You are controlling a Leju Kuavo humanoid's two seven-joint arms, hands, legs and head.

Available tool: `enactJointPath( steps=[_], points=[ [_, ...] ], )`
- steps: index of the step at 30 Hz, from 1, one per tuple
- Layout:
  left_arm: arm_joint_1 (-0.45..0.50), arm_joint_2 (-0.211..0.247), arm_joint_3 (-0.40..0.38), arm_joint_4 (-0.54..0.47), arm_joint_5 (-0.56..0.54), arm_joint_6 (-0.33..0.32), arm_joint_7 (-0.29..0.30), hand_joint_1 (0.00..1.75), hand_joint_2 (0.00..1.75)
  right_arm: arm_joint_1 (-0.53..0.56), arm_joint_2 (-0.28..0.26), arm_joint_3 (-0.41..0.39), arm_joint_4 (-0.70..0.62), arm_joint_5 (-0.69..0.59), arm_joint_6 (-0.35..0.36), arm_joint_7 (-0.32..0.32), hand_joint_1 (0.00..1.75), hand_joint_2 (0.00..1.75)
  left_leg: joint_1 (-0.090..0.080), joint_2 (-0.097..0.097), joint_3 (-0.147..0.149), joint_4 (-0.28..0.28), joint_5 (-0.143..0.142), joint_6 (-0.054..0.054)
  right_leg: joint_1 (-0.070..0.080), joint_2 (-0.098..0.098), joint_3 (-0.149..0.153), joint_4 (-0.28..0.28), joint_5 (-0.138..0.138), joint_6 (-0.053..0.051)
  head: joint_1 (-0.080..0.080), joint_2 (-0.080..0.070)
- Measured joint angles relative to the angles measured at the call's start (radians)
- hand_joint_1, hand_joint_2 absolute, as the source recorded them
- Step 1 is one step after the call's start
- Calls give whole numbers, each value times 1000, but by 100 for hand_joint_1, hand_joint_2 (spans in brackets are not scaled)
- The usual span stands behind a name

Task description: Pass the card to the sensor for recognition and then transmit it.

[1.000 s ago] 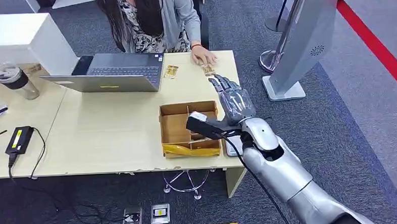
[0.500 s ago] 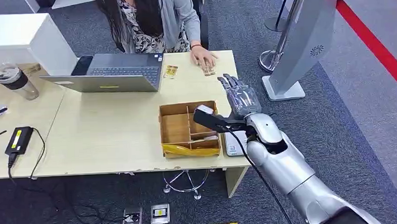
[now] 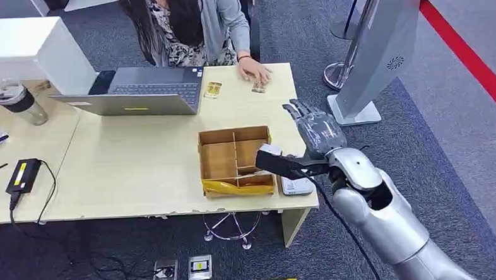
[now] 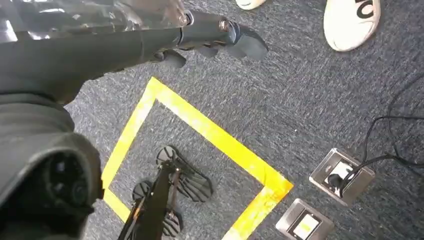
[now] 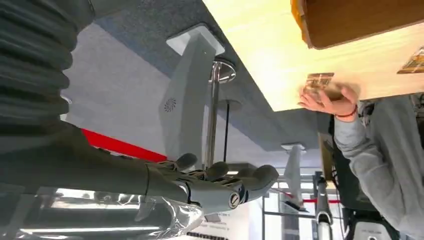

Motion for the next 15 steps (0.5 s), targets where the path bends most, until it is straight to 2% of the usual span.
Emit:
enactJointPath(
  steps=[8, 15],
  points=[
    [0, 5, 0, 0, 2, -1, 0, 0, 0, 45, -49, 6, -138, -32, 42, 16, 0, 175, 0, 0, 0, 0, 0, 0, 0, 1, 0, 0, 0, 0, 0, 0],
    [-2, 5, -8, 0, 1, -9, 0, 0, 0, 68, -54, 31, -160, -24, 16, 24, 0, 175, 0, 0, 0, 0, 0, 0, 0, 1, 0, 0, 0, 0, 0, 0]
  ],
)
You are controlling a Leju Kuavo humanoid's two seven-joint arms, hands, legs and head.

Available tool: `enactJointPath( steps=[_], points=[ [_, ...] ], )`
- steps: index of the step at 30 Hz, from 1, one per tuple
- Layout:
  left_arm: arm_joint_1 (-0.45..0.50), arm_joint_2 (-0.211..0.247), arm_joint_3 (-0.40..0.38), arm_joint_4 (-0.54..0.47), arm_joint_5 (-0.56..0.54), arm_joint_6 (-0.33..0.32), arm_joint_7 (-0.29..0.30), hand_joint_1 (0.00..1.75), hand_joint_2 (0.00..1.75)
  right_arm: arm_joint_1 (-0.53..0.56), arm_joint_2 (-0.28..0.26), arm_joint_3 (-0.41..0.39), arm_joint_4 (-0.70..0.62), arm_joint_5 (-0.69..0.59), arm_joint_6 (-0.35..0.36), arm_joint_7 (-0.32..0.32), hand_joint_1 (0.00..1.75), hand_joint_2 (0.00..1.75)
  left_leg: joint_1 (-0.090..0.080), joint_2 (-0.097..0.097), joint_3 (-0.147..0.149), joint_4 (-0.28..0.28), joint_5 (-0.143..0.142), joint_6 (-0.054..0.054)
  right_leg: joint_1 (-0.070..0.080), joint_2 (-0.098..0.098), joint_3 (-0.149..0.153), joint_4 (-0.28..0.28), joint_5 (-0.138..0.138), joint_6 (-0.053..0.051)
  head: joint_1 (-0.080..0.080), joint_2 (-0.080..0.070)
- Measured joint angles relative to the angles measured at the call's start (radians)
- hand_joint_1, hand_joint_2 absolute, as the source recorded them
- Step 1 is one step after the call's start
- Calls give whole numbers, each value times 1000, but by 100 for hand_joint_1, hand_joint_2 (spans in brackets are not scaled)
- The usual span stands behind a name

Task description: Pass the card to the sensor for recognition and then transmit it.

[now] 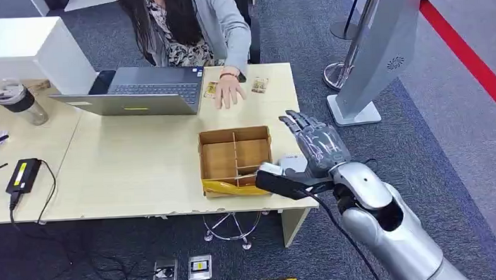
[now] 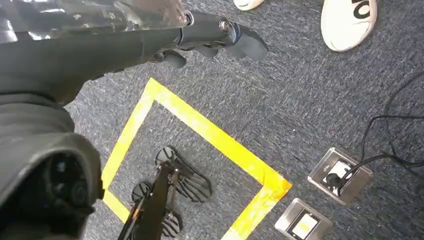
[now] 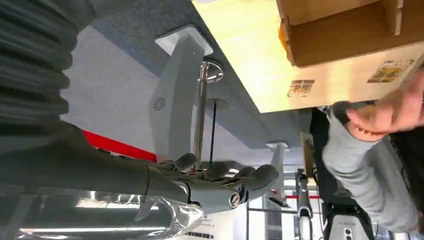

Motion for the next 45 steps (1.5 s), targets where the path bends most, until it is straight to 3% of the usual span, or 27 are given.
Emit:
enactJointPath(
  steps=[19, 31, 45],
  points=[
    [-1, 0, -18, 0, -3, -2, 3, 0, 0, 9, 23, 61, 108, 46, -74, -34, 0, 175, 0, 0, -1, 0, 0, 0, 0, 0, 0, 0, 0, 0, 0, 0],
    [-1, 0, -26, 0, 1, 4, 3, 0, 0, 7, 66, 83, 179, 56, -85, -52, 0, 175, 0, 0, -1, 0, 0, 0, 0, 0, 0, 0, 0, 0, 0, 0],
    [-1, -1, -42, 0, 5, 6, 3, 0, 0, -67, 156, 103, 358, 63, -166, -93, 0, 175, 0, 0, -1, 0, 0, 0, 0, 0, 0, 0, 0, 0, 0, 0]
  ],
)
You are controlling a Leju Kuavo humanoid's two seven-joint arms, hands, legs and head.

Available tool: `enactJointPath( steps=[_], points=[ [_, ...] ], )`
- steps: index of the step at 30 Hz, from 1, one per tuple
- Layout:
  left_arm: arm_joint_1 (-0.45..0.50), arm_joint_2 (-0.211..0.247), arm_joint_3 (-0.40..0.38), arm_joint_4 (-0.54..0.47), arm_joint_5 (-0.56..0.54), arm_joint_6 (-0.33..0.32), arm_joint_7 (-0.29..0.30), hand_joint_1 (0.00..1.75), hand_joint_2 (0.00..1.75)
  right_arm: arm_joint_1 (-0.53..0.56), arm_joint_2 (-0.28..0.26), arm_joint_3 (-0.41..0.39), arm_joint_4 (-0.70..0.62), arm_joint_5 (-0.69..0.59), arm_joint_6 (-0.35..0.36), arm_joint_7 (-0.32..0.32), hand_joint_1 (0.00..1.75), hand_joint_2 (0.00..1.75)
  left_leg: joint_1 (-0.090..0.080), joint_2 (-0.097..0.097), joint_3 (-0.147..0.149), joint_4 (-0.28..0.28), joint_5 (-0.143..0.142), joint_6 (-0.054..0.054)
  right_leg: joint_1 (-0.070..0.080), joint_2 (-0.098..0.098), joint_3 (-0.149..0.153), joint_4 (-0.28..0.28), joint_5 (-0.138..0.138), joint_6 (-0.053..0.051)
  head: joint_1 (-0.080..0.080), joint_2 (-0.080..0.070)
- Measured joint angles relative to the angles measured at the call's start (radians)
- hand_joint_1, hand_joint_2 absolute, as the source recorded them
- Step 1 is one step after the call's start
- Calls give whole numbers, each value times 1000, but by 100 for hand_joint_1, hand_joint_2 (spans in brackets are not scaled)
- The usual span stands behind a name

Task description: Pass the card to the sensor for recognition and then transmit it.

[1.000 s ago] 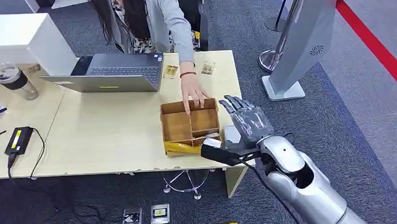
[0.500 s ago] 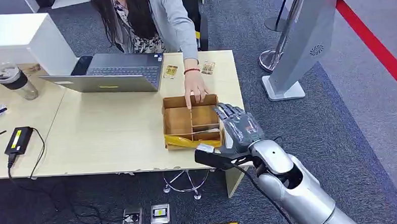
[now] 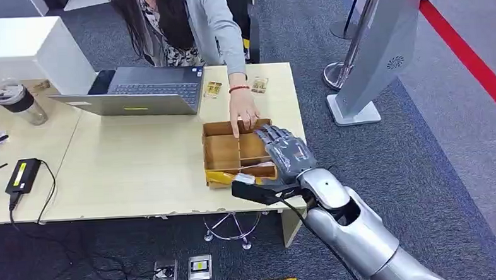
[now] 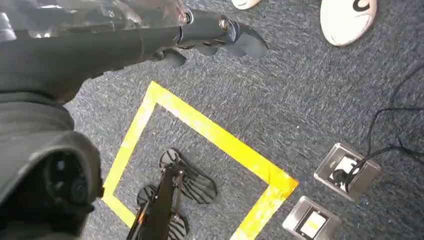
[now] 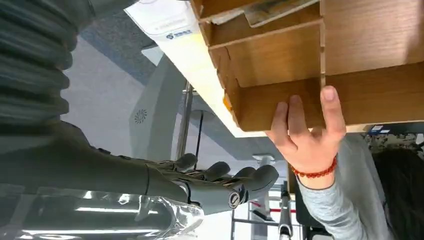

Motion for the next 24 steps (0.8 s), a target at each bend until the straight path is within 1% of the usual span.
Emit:
enactJointPath(
  steps=[5, 10, 15, 24],
  points=[
    [1, 0, 0, 0, 0, -1, 0, 0, 0, -16, 27, 2, 52, -5, -19, -6, 0, 175, 0, 0, 0, 0, 0, 0, 0, -1, 0, 0, 0, 0, 0, 0],
    [1, -1, 0, 0, 0, -1, 0, 0, 0, -30, 44, 2, 88, -8, -23, -8, 0, 175, 0, -1, 0, 0, 0, 0, 0, -1, 0, 0, 0, 0, 0, 0],
    [1, -2, 0, 0, 1, 0, 0, 0, 0, -35, 56, 2, 121, -8, -25, -8, 0, 175, 0, 0, 0, 0, 0, 0, 0, -1, 0, 0, 0, 0, 0, 0],
    [1, -2, 0, 0, 3, -1, 0, 0, 0, -49, 71, 2, 189, -11, -56, -18, 0, 175, 0, 0, 0, 0, 0, 0, 0, -1, 0, 0, 0, 0, 0, 0]
  ],
)
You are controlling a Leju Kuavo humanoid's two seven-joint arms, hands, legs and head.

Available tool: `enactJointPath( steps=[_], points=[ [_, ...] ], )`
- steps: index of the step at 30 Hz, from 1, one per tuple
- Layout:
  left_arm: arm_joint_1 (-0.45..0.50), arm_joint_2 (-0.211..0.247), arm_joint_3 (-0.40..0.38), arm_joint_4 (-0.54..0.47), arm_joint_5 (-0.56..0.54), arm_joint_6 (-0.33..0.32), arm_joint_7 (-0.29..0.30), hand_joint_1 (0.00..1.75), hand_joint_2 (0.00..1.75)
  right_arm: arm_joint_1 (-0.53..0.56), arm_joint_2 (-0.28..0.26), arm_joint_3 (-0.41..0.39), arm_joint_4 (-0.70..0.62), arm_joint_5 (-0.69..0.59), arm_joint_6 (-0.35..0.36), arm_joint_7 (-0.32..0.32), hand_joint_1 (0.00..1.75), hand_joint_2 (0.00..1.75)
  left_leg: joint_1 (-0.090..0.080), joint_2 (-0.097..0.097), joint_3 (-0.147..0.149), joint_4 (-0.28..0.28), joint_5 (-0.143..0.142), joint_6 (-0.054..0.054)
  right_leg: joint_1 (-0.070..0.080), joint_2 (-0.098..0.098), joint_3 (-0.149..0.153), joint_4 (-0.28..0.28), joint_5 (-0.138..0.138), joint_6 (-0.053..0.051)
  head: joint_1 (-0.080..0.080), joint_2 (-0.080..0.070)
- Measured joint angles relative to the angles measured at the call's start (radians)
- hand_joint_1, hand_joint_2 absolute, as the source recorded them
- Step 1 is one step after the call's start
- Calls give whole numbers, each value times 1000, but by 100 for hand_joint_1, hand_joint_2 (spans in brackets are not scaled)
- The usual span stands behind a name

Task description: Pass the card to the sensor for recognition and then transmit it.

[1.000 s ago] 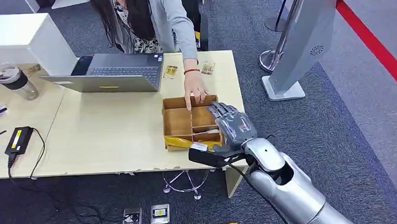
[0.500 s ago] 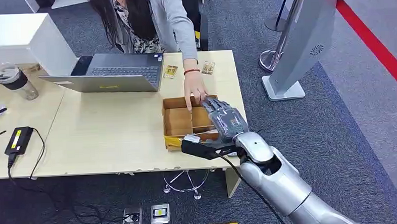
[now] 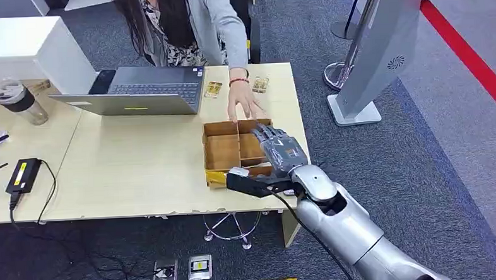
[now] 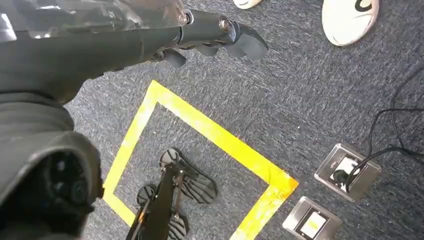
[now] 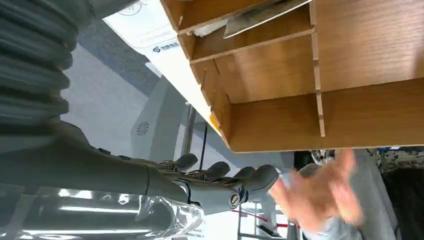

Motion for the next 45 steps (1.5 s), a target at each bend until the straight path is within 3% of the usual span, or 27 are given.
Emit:
enactJointPath(
  steps=[45],
  points=[
    [1, 20, -16, 0, -7, -29, 0, 0, 0, -55, 33, -2, 191, -1, -44, -35, 0, 175, 0, 0, 0, 0, 0, 0, 0, 0, 0, 0, 0, 0, 0, 0]
  ],
)
